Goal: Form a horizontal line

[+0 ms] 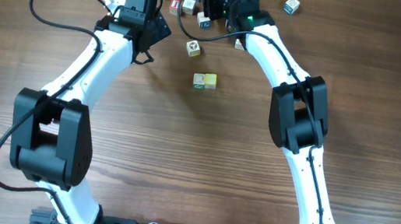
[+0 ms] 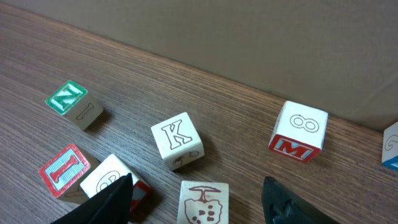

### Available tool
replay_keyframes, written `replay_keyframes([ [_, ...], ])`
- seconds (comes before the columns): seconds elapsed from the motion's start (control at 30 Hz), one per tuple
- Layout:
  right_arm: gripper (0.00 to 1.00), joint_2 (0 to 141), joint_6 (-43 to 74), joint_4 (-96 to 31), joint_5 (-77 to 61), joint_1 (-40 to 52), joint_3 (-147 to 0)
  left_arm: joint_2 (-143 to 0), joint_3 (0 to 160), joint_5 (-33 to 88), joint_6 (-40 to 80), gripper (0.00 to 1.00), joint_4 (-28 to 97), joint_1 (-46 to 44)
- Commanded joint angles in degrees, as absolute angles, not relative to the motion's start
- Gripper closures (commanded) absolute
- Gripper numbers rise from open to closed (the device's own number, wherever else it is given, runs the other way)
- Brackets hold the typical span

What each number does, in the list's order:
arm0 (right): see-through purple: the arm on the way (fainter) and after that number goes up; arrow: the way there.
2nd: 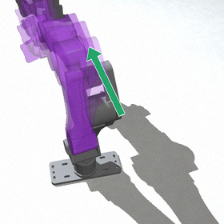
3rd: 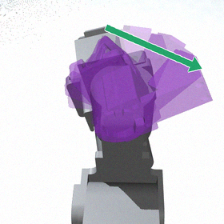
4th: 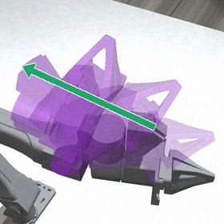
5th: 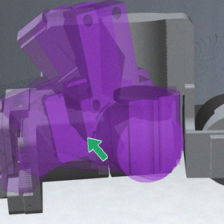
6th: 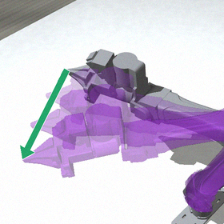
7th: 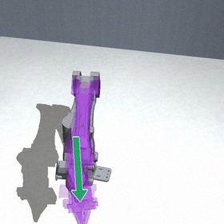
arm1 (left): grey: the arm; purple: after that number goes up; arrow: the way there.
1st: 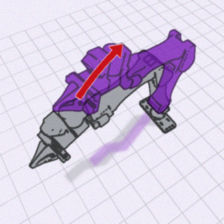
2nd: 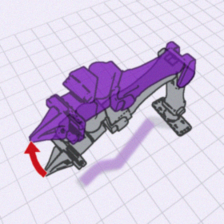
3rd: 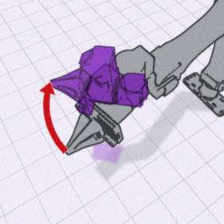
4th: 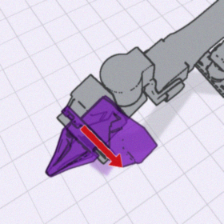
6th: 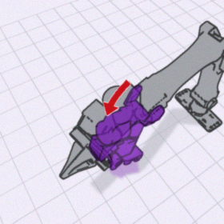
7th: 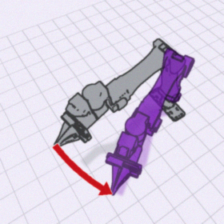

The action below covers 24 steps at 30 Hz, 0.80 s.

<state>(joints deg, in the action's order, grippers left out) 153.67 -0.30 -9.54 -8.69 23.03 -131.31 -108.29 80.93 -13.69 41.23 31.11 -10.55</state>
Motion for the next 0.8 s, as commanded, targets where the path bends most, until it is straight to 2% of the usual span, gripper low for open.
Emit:
replay_keyframes([
  [0.0, 0.34, 156.2, 0.6, -7.9, -8.5, 23.3, -132.4, -107.0, 80.8, -14.4, 42.7, 0.00, 31.1, -10.7],
  [0.4, 0.37, 158.1, 1.7, -9.4, -9.3, 23.3, -132.4, -107.0, 80.8, -14.4, 42.7, 0.00, 31.1, -10.7],
  [0.67, 0.48, 158.1, 1.5, -11.1, -9.2, 23.3, -132.4, -107.0, 80.8, -14.4, 42.7, 0.00, 31.1, -10.7],
  [0.77, 0.48, 158.1, 1.5, -13.6, -9.1, 23.3, -132.4, -107.0, 80.8, -14.4, 42.7, 0.00, 31.1, -10.7],
])
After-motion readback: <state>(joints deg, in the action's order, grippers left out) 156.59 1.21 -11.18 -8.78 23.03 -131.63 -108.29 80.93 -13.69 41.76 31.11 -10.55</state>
